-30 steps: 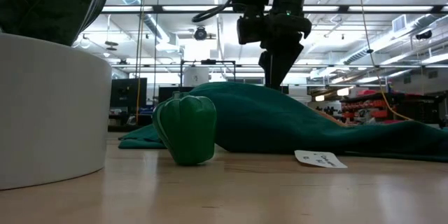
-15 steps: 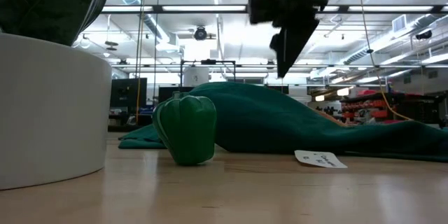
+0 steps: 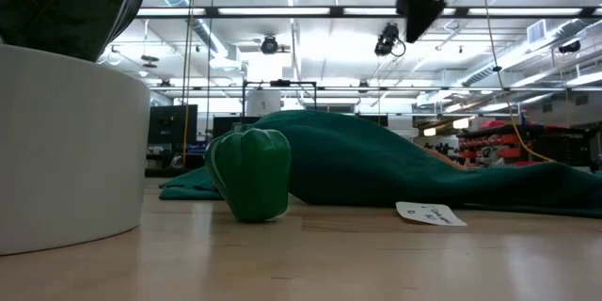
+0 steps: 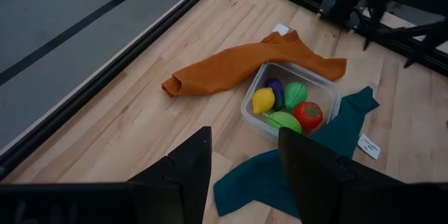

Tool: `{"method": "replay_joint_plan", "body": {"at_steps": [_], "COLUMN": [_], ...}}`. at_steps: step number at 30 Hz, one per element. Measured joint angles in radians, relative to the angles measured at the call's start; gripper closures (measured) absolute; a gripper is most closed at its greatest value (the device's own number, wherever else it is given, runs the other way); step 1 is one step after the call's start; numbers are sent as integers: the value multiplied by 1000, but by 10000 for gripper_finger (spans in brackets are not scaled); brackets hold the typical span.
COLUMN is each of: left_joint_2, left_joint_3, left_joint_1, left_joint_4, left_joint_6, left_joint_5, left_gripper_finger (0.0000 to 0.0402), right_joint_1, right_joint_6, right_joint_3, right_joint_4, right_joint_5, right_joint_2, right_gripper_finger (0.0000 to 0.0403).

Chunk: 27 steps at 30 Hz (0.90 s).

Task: Pick and placing Produce into tupperware
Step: Put the green bell pepper into the transparent bin

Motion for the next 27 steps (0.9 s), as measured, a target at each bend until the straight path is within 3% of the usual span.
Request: {"method": "replay_joint_plan", "body": {"at_steps": [13,27], "left_joint_2": [0,0], "left_joint_3": [0,0], "left_joint_1": [0,0], "left_joint_4": [0,1], "left_joint_6": [4,-21], "left_joint_5": [0,0], "left_gripper_finger": [229,229], "right_joint_1": [294,549], "right_joint_6": [331,543], "right_joint_3": [-167,-377], "right_joint_4": [23,224], "right_joint_5": [64,189], "right_joint_2": [-8,-8], "right_gripper_finger": [144,144]}}
